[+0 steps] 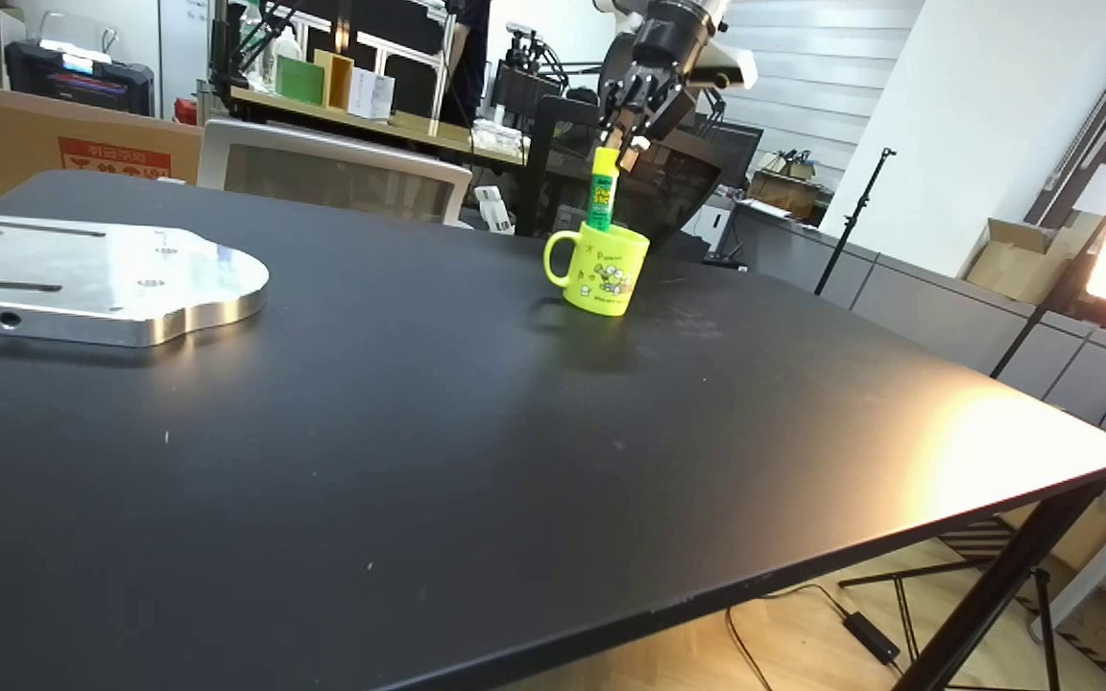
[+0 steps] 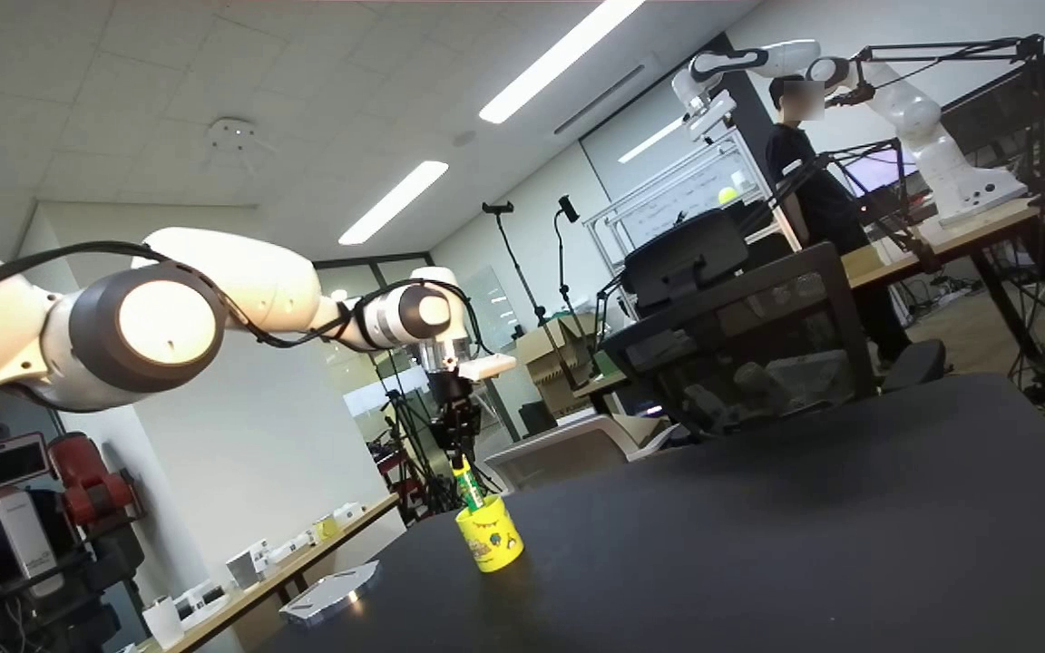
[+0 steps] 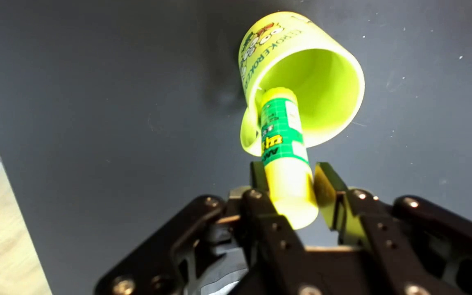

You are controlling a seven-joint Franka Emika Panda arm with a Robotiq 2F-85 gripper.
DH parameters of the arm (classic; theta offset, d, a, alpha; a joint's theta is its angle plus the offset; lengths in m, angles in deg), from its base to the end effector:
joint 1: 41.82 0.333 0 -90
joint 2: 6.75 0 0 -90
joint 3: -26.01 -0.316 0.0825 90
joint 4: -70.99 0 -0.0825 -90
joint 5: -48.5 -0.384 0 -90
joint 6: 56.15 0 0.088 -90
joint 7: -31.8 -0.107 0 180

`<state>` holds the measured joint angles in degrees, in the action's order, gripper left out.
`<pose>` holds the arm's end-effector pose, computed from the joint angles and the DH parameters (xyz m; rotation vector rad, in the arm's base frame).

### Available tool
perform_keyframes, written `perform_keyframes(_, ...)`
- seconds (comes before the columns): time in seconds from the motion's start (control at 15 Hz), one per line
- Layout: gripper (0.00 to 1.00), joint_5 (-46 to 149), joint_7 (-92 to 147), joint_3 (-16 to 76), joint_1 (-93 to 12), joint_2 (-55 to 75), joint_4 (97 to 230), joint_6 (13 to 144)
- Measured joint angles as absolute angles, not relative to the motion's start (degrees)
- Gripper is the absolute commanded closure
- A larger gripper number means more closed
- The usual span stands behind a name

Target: Take the gluestick from the table and put it in the yellow cup then remove it and put it on the table then put it back in the yellow cup

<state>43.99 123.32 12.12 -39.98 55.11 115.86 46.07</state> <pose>0.7778 0.1354 0.2770 -1.8596 -2.1895 -0.2039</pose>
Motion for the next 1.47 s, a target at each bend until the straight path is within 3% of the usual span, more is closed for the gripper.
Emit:
perform_keyframes(0.87,0.91,57.7,126.0,12.3,-34.1,37.5,142.7,66.1)
perform_keyframes(1.47,0.91,58.1,127.7,9.7,-29.5,34.6,155.8,78.1)
